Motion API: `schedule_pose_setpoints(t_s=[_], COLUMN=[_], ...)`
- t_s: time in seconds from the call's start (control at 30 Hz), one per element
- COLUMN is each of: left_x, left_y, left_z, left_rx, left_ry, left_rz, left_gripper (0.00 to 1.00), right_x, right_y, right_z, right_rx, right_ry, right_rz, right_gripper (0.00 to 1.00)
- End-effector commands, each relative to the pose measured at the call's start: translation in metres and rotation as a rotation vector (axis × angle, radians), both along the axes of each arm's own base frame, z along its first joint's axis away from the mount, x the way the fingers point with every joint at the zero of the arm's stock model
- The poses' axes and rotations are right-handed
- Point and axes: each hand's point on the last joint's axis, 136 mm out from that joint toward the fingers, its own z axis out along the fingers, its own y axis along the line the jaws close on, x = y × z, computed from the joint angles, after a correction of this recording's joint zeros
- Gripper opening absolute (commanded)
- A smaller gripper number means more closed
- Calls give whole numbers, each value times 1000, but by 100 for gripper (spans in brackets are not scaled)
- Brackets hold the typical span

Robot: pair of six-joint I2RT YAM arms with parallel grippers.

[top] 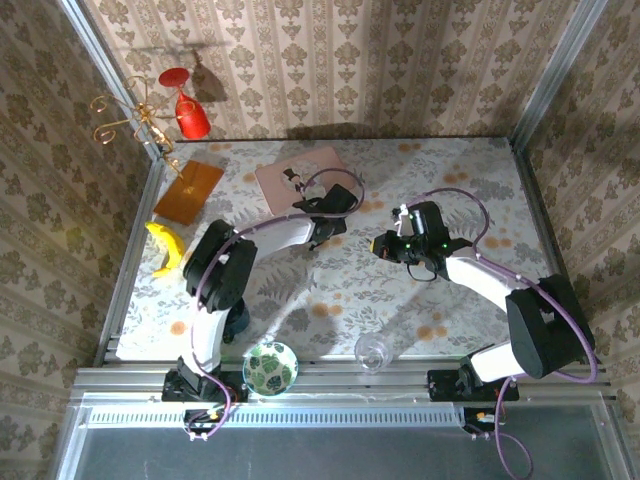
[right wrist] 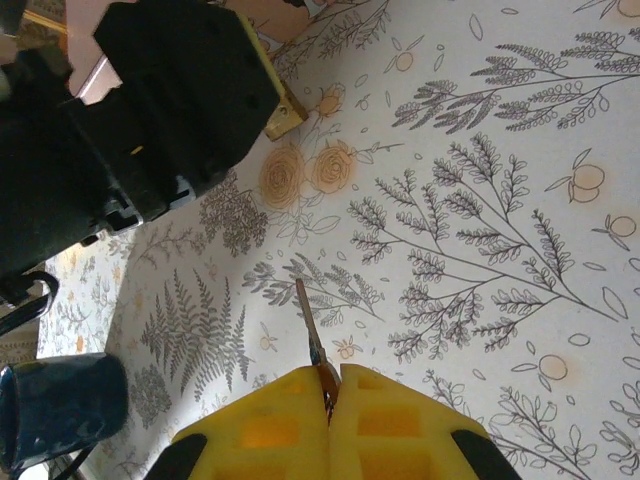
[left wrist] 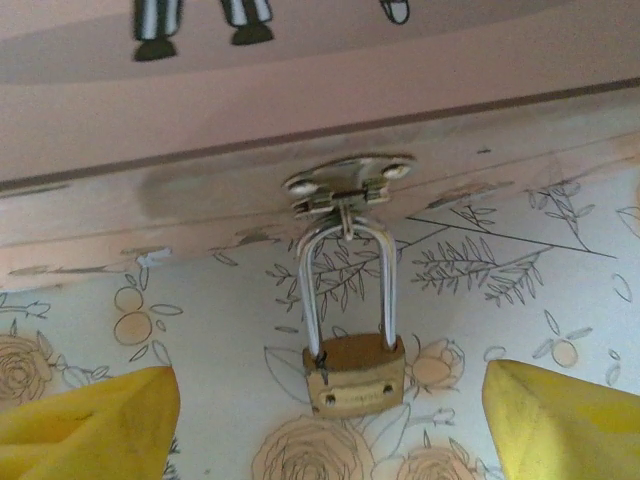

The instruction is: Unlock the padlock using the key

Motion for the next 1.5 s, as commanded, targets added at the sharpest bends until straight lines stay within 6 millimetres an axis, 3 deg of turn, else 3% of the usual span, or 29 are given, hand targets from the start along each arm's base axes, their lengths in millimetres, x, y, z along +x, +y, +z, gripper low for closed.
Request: schedule_pose_setpoints(t_s=[0.0, 0.33, 0.93, 1.03, 1.2, 1.47], left_x=[1, 15, 22, 22, 15, -9], left_y=[5, 2, -2, -4, -10, -35], left_z=[-5, -28, -38, -39, -34, -25], left_rx=[85, 97, 78, 68, 36, -167], left_ry=[15, 47, 55, 61, 80, 138], left_rz=[11, 14, 17, 12, -21, -39], left_gripper=[79, 68, 46, 34, 13, 7], right_x=[1, 6, 16, 16, 14, 7], right_y=[2, 6, 15, 16, 14, 13], right_z=[-2, -20, -40, -43, -47, -56], right_rx=[26, 45, 80, 83, 85, 101], right_ry=[-8, 5, 26, 29, 32, 11], right_rz=[15, 26, 37, 42, 43, 54], right_gripper=[0, 0, 0, 0, 0, 0])
